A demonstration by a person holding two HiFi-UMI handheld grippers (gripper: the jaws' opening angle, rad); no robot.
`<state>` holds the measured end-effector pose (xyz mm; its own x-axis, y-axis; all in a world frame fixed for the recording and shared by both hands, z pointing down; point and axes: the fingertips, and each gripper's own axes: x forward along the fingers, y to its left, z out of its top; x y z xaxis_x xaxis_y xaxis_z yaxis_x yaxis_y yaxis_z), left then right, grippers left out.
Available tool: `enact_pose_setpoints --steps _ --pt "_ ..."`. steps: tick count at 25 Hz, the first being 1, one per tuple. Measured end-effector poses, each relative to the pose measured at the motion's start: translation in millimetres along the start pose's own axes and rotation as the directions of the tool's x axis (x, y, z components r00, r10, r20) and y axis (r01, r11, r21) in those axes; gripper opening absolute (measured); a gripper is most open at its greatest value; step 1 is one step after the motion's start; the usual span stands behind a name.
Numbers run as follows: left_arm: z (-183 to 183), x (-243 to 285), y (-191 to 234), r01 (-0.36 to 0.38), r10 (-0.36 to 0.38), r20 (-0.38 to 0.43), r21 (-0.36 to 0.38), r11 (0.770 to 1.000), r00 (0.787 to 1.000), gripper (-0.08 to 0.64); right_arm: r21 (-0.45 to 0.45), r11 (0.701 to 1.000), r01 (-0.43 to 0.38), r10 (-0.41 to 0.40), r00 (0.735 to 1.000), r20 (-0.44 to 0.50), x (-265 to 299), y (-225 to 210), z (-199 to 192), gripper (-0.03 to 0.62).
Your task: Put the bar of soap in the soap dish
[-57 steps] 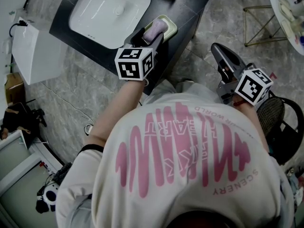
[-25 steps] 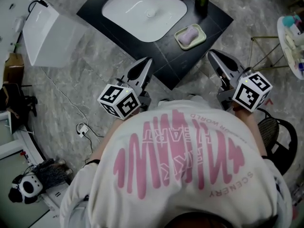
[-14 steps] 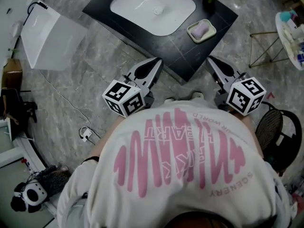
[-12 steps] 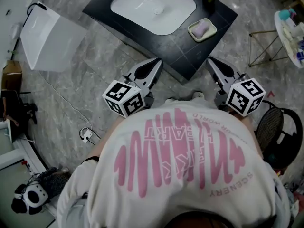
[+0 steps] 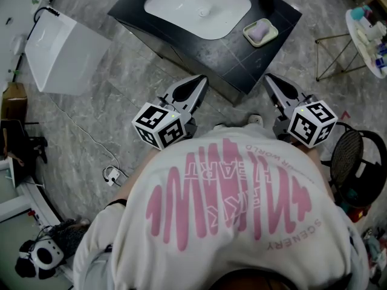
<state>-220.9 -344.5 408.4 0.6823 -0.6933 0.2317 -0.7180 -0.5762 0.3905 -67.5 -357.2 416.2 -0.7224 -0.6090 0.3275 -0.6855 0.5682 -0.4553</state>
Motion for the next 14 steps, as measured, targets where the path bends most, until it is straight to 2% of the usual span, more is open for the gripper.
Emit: enact_pose_setpoints --steps 14 --pt "3.4 -9.2 -8.0 0.02 -0.02 0.022 0.015 1.0 1.0 0.011 0.004 1.0 0.011 -0.011 1.0 0.018 -11.2 12.0 -4.6 0.017"
